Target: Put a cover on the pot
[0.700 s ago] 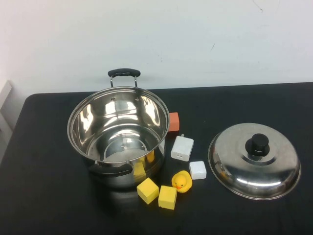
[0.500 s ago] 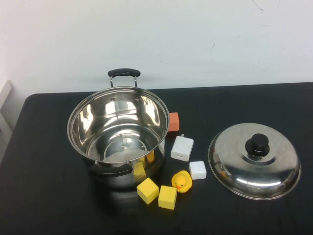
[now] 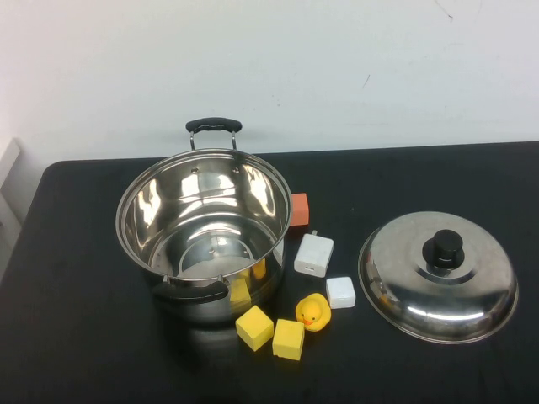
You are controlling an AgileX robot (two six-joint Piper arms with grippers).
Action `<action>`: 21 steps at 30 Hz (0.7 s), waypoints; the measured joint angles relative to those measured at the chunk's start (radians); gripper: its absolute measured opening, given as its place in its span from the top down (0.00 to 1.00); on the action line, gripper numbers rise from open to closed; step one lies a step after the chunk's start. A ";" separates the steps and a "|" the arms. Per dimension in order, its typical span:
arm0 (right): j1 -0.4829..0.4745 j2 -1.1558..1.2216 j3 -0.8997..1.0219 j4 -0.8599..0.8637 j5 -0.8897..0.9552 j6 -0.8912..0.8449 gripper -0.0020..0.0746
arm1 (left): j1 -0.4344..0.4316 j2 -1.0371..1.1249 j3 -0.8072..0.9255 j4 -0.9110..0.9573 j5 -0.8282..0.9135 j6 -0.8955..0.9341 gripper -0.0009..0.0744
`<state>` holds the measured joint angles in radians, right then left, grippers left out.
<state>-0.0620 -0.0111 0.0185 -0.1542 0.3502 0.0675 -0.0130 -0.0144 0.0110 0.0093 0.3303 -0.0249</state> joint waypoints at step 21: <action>0.000 0.000 0.007 0.506 -0.020 0.302 0.98 | 0.000 0.000 0.000 0.000 0.000 0.000 0.99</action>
<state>-0.0620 -0.0111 0.0252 0.3519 0.3305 0.3691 -0.0130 -0.0144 0.0110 0.0093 0.3303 -0.0249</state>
